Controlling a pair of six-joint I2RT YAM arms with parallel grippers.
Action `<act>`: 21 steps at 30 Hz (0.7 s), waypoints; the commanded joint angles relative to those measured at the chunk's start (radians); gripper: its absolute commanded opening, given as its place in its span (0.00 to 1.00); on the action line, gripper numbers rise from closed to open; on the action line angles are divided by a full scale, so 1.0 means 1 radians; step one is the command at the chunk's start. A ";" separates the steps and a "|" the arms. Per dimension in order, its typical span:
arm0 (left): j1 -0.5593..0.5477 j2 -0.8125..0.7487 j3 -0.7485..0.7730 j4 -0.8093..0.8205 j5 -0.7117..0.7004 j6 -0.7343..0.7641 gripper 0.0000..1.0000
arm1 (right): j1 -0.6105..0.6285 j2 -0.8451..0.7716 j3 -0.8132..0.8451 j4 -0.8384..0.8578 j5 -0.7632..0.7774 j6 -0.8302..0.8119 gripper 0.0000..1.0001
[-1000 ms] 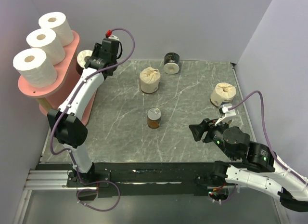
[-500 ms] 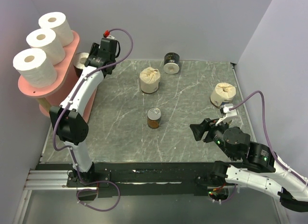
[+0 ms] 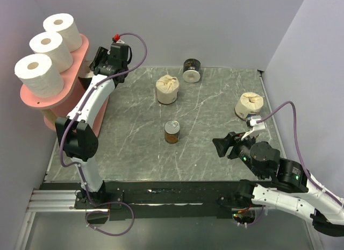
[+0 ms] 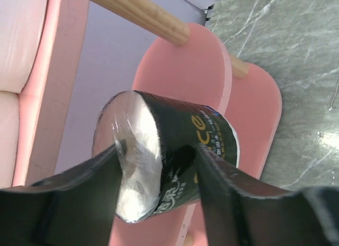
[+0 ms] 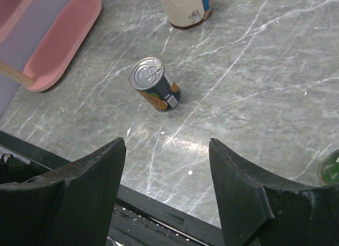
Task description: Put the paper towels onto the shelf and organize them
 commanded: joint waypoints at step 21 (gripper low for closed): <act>-0.091 -0.112 0.015 -0.043 0.076 -0.021 0.64 | 0.007 -0.029 0.028 -0.021 0.026 0.023 0.72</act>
